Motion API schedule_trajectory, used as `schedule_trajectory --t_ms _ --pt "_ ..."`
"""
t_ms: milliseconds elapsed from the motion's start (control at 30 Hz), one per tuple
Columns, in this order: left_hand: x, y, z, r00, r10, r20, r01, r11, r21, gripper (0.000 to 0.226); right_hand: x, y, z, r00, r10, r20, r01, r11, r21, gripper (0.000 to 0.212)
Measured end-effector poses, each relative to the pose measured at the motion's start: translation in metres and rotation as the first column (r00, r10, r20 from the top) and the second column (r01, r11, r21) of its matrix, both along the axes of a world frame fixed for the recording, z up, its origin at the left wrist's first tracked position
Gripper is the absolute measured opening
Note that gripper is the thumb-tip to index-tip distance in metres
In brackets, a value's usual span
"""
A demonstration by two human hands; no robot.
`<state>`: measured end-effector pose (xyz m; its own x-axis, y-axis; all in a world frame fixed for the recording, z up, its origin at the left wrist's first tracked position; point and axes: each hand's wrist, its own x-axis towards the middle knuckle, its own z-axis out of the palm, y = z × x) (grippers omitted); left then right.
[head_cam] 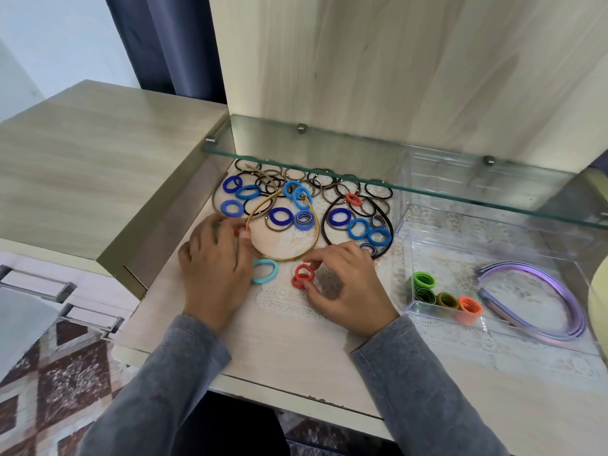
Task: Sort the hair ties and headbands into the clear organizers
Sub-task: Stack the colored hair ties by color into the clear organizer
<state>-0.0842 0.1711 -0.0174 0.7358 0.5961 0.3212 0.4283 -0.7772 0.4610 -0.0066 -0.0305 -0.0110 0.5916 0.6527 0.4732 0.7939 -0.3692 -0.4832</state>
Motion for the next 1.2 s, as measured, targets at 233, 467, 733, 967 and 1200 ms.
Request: schedule_trajectory --t_ms 233,467,733,967,1200 --pt "0.002 0.007 -0.004 0.999 0.036 -0.015 -0.038 0.993 -0.110 0.027 -0.001 -0.001 0.002 1.000 0.017 -0.024 -0.018 0.999 -0.033 0.037" --pt "0.001 0.009 -0.007 0.999 0.024 0.026 -0.021 0.992 -0.126 0.027 -0.002 0.000 0.002 1.000 0.012 -0.026 -0.013 0.999 -0.050 0.036" --pt "0.002 0.011 -0.008 0.996 0.012 0.088 0.001 0.989 -0.147 0.017 -0.003 0.000 0.004 1.000 -0.004 0.009 0.005 0.994 -0.110 0.038" --pt "0.001 0.012 -0.009 0.994 -0.007 0.109 0.023 0.990 -0.143 0.011 0.009 0.006 0.000 0.941 -0.337 0.033 0.337 0.942 -0.004 0.026" --pt "0.001 0.013 -0.011 0.993 -0.017 0.115 0.032 0.992 -0.126 0.011 0.036 0.024 0.001 0.813 -0.572 0.107 0.581 0.807 -0.104 0.041"
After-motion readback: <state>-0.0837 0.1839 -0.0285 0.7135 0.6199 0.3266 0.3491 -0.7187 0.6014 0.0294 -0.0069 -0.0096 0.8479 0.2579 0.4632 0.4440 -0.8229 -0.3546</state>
